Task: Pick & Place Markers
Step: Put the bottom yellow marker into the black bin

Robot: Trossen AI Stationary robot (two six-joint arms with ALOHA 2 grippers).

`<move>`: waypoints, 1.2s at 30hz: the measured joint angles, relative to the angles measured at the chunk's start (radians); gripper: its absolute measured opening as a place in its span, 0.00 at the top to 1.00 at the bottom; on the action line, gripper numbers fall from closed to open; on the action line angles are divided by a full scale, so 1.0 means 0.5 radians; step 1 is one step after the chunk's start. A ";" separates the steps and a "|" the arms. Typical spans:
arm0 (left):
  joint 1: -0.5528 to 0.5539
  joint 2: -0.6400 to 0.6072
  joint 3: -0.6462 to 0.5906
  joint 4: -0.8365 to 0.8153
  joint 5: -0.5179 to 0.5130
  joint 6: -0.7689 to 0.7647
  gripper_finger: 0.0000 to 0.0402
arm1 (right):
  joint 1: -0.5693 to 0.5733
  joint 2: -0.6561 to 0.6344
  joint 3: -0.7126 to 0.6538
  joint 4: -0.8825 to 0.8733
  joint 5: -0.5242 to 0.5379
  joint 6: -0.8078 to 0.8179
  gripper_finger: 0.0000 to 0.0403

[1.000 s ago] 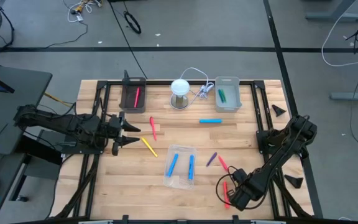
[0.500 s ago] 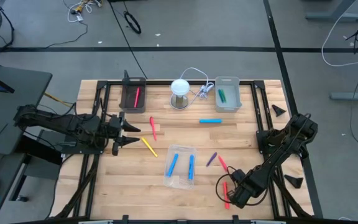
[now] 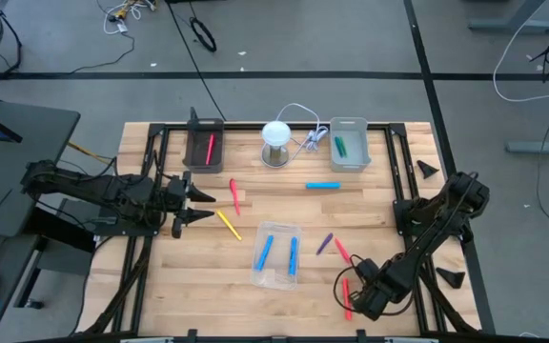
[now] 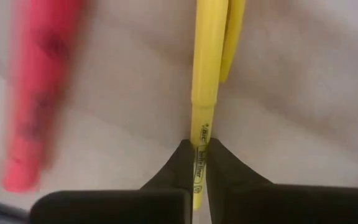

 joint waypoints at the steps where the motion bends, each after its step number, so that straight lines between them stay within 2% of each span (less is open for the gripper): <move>1: 0.000 0.000 0.001 0.000 0.000 0.000 0.51 | -0.003 -0.025 0.010 -0.055 0.105 -0.017 0.97; 6: 0.000 0.000 0.001 0.002 -0.002 0.000 0.51 | -0.023 -0.165 0.079 -0.295 0.507 -0.099 0.97; 9: 0.000 0.000 0.001 0.002 -0.007 -0.002 0.51 | -0.072 -0.237 0.082 -0.315 0.778 -0.243 0.97; 17: 0.000 0.000 0.001 0.011 -0.007 -0.017 0.51 | -0.332 -0.338 0.085 -0.295 1.335 -0.895 0.97; 23: 0.000 0.000 0.001 0.011 -0.007 -0.017 0.51 | -0.563 -0.368 0.086 -0.072 1.752 -1.439 0.98; 30: 0.000 0.000 0.001 0.014 -0.007 -0.014 0.51 | -0.779 -0.368 0.086 0.404 2.008 -2.172 0.98; 36: 0.000 0.000 0.001 0.015 -0.007 0.030 0.51 | -0.945 -0.368 0.086 0.889 1.960 -2.783 0.98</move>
